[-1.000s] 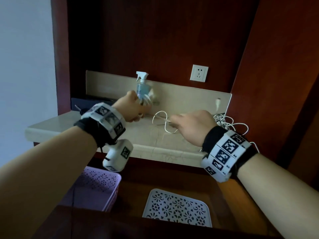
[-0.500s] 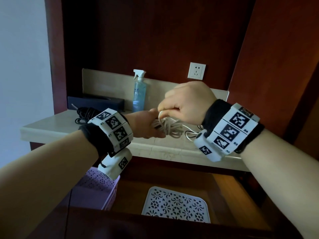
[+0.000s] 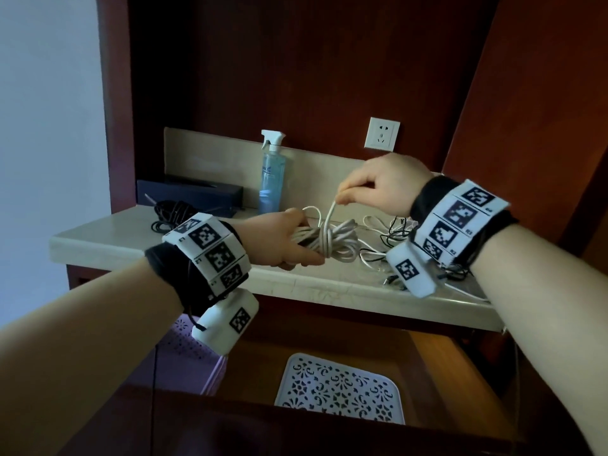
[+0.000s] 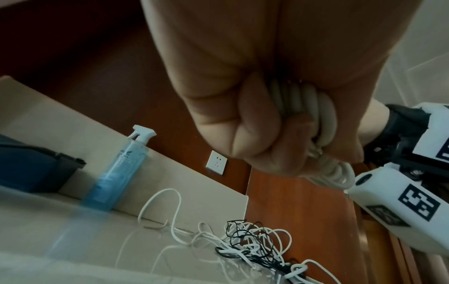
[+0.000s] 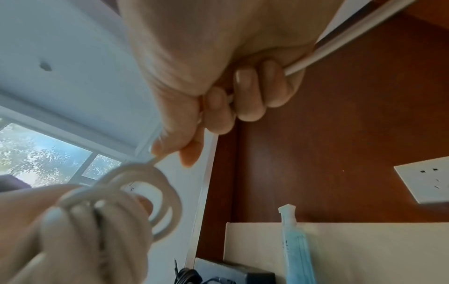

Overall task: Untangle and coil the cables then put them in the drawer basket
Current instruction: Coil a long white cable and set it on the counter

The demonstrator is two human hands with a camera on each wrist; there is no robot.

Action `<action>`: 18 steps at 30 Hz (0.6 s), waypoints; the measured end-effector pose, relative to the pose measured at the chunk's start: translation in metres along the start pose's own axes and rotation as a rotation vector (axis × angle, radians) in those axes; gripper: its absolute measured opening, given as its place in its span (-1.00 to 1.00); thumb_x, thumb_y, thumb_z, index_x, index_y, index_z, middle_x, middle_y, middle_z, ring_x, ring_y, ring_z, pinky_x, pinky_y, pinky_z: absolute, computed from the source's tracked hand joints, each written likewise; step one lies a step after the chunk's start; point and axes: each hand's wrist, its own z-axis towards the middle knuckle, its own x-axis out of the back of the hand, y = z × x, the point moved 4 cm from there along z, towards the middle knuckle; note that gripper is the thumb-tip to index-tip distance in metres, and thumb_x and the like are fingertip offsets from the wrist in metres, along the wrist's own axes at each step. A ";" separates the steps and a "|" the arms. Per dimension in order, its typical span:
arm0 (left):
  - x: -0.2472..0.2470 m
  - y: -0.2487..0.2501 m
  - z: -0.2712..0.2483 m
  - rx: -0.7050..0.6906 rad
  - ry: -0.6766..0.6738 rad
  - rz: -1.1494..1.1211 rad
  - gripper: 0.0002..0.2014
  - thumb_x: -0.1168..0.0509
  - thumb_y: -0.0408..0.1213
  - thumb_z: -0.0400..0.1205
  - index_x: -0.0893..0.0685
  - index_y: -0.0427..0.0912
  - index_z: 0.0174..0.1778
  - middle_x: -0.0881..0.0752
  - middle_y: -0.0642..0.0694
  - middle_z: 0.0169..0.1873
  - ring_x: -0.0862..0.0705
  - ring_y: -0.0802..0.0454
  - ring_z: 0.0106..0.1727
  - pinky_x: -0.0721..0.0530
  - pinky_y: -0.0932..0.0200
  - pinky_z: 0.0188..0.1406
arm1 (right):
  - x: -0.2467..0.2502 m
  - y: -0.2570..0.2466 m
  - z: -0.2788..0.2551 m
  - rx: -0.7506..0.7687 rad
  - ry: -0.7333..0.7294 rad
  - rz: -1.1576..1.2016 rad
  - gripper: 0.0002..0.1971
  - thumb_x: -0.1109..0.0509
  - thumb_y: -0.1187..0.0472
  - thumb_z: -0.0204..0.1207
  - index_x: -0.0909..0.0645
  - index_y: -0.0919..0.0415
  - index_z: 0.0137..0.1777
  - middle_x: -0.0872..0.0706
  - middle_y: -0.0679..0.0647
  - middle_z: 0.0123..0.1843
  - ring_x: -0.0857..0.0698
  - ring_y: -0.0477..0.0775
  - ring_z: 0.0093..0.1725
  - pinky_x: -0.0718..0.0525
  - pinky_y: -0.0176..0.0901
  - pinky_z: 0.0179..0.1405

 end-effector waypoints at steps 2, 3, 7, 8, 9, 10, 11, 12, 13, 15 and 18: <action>0.001 0.001 -0.001 -0.022 -0.014 0.048 -0.70 -0.45 -0.18 0.53 -0.38 0.02 -0.16 -0.62 0.03 -0.33 -0.52 0.34 -0.63 -0.49 0.46 -0.59 | -0.006 0.005 -0.002 -0.040 -0.020 0.022 -0.81 -0.30 -0.17 0.48 -0.72 -0.22 -0.10 -0.75 -0.23 -0.07 -0.63 -0.11 -0.02 -0.53 -0.17 -0.01; 0.000 0.002 -0.001 -0.036 -0.037 0.060 -0.70 -0.44 -0.20 0.53 -0.37 0.02 -0.16 -0.62 0.04 -0.33 -0.52 0.35 -0.62 -0.50 0.46 -0.58 | -0.010 0.004 -0.002 -0.044 -0.031 0.025 -0.82 -0.31 -0.16 0.48 -0.73 -0.21 -0.10 -0.75 -0.23 -0.08 -0.63 -0.12 -0.03 -0.51 -0.19 -0.03; 0.001 0.007 -0.004 -0.086 -0.048 -0.009 -0.71 -0.45 -0.23 0.51 -0.41 -0.01 -0.12 -0.63 0.03 -0.33 -0.56 0.22 -0.50 -0.55 0.37 -0.50 | -0.024 0.010 0.002 -0.105 -0.061 0.283 -0.89 -0.38 -0.01 0.50 -0.67 -0.16 -0.25 -0.73 -0.18 -0.16 -0.64 -0.16 -0.10 -0.52 -0.29 -0.04; 0.004 0.008 -0.004 -0.106 -0.029 -0.059 -0.71 -0.46 -0.24 0.50 -0.42 -0.03 -0.12 -0.64 0.01 -0.34 -0.56 0.20 -0.50 -0.55 0.35 -0.51 | -0.030 0.013 0.001 -0.117 -0.075 0.354 -0.86 -0.37 0.07 0.52 -0.66 -0.08 -0.27 -0.72 -0.11 -0.18 -0.63 -0.16 -0.15 -0.52 -0.34 -0.07; 0.007 0.009 -0.004 -0.127 -0.003 -0.123 -0.71 -0.46 -0.25 0.49 -0.42 -0.05 -0.13 -0.65 -0.01 -0.35 -0.56 0.19 -0.51 -0.53 0.33 -0.51 | -0.037 0.016 0.001 -0.125 -0.093 0.386 -0.84 -0.35 0.19 0.55 -0.66 0.03 -0.25 -0.71 -0.03 -0.21 -0.61 -0.12 -0.21 -0.52 -0.34 -0.12; 0.012 0.010 -0.003 -0.146 0.029 -0.191 -0.71 -0.46 -0.26 0.48 -0.42 -0.07 -0.13 -0.65 -0.01 -0.36 -0.56 0.18 -0.51 -0.52 0.32 -0.53 | -0.044 0.017 0.001 -0.124 -0.109 0.392 -0.83 -0.31 0.30 0.58 -0.67 0.17 -0.21 -0.69 0.07 -0.21 -0.58 -0.05 -0.24 -0.53 -0.27 -0.14; 0.015 0.012 -0.002 -0.158 0.064 -0.257 -0.70 -0.47 -0.25 0.45 -0.43 -0.09 -0.13 -0.65 -0.02 -0.38 -0.55 0.17 -0.52 -0.51 0.32 -0.54 | -0.051 0.016 0.000 -0.125 -0.120 0.360 -0.83 -0.25 0.36 0.60 -0.67 0.30 -0.13 -0.67 0.14 -0.19 -0.55 0.01 -0.22 -0.53 -0.19 -0.10; 0.018 0.013 0.001 -0.167 0.100 -0.330 -0.68 -0.47 -0.21 0.41 -0.43 -0.11 -0.13 -0.64 -0.03 -0.39 -0.54 0.16 -0.52 -0.50 0.30 -0.54 | -0.058 0.013 -0.001 -0.125 -0.135 0.329 -0.81 -0.18 0.35 0.64 -0.64 0.32 -0.06 -0.63 0.14 -0.18 -0.53 0.03 -0.19 -0.51 -0.13 -0.06; 0.021 0.015 0.004 -0.177 0.138 -0.430 -0.65 -0.47 -0.18 0.36 -0.44 -0.15 -0.11 -0.63 -0.05 -0.39 -0.53 0.15 -0.53 -0.49 0.28 -0.55 | -0.065 0.008 -0.001 -0.105 -0.174 0.240 -0.79 -0.12 0.31 0.67 -0.60 0.27 0.01 -0.58 0.07 -0.16 -0.50 0.01 -0.18 -0.45 -0.17 -0.07; 0.026 0.015 0.011 -0.174 0.244 -0.674 -0.67 -0.45 -0.20 0.40 -0.44 -0.19 -0.11 -0.60 -0.10 -0.37 -0.48 0.14 -0.55 -0.46 0.28 -0.60 | -0.081 -0.004 -0.004 -0.019 -0.270 -0.037 -0.78 -0.05 0.29 0.69 -0.52 0.21 0.16 -0.47 -0.02 -0.07 -0.46 -0.06 -0.14 -0.25 -0.35 -0.17; 0.032 0.002 0.022 -0.068 0.463 -0.500 -0.73 -0.43 -0.24 0.54 -0.40 -0.12 -0.17 -0.60 -0.12 -0.33 -0.48 0.11 -0.54 -0.46 0.26 -0.61 | -0.088 -0.017 -0.013 0.004 -0.283 -0.269 -0.74 -0.01 0.24 0.69 -0.42 0.20 0.30 -0.52 0.06 -0.03 -0.61 0.13 -0.05 -0.33 -0.19 -0.16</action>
